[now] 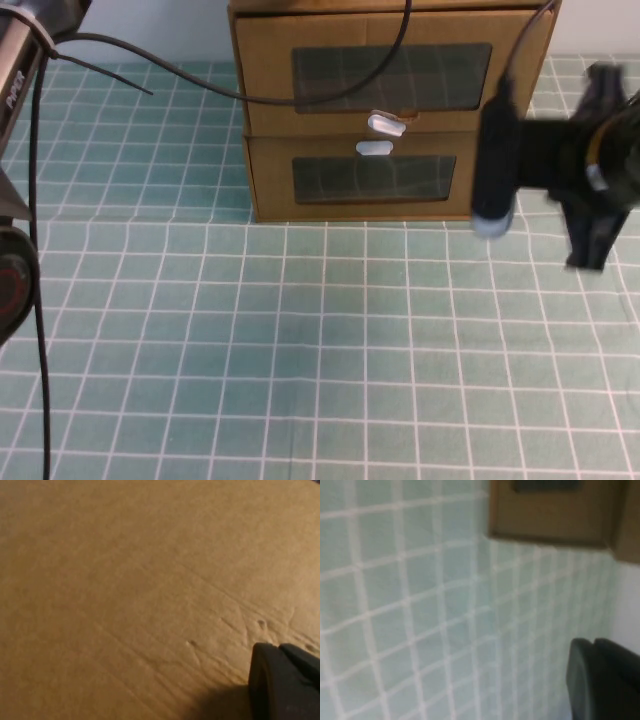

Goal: Open the shoe box
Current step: 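Pull the top drawer of the cardboard box fully open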

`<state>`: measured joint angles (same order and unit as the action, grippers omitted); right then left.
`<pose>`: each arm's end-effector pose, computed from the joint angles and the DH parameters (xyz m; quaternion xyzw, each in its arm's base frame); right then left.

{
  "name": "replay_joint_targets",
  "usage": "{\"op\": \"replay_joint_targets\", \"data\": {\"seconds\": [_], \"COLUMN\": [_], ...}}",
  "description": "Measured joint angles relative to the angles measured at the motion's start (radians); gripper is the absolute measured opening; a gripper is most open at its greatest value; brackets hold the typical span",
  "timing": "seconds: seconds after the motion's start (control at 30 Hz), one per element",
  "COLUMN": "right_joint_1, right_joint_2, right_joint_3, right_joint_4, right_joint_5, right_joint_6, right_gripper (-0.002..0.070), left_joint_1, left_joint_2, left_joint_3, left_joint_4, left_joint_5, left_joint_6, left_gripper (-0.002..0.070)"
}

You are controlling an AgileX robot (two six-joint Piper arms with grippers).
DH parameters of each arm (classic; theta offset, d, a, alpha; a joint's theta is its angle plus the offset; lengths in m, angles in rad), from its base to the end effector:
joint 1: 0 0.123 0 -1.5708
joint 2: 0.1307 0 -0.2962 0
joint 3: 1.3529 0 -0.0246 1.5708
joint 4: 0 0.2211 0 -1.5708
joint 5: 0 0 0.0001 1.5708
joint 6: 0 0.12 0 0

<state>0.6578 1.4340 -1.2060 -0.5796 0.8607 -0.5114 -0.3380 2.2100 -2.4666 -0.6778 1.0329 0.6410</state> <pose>0.2578 0.1361 0.3261 -0.6059 0.7019 -0.2399 0.2874 0.4417 -0.2238 0.3784 0.3726 0.7679 -0.2664 0.4478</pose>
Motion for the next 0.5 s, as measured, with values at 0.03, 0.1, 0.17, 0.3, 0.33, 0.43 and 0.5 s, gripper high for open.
{"op": "replay_joint_targets", "data": {"seconds": [0.03, 0.1, 0.17, 0.3, 0.33, 0.43, 0.5], "right_joint_1": [0.000, 0.000, 0.002, 0.041, 0.055, 0.109, 0.146], "right_joint_2": [0.000, -0.009, -0.031, -0.068, -0.071, -0.063, -0.043], "right_joint_3": [0.000, -0.001, -0.002, -0.009, -0.009, 0.051, 0.128], "right_joint_4": [-0.112, -0.329, -0.502, -0.701, -0.717, -0.769, -0.859], "right_joint_5": [0.009, 0.007, -0.031, -0.143, -0.162, -0.233, -0.253], "right_joint_6": [0.109, 0.324, 0.511, 0.763, 0.788, 0.835, 0.872], "right_gripper": [-0.0015, -0.0015, -0.0015, -0.0015, -0.0015, -0.0015, -0.0015], "left_joint_1": [0.000, 0.000, 0.000, 0.000, 0.000, 0.000, 0.000], "left_joint_2": [0.000, 0.002, 0.006, 0.006, 0.006, 0.006, 0.006], "left_joint_3": [-0.002, -0.009, -0.009, -0.013, -0.013, -0.017, -0.018], "left_joint_4": [0.000, 0.008, 0.008, 0.008, 0.010, 0.016, 0.020], "left_joint_5": [0.000, -0.002, 0.005, 0.023, 0.031, 0.049, 0.059], "left_joint_6": [-0.019, -0.037, -0.044, -0.044, -0.044, -0.042, -0.038], "left_gripper": [-0.0005, -0.0005, -0.0005, -0.0005, -0.0005, -0.0005, -0.0005]}}
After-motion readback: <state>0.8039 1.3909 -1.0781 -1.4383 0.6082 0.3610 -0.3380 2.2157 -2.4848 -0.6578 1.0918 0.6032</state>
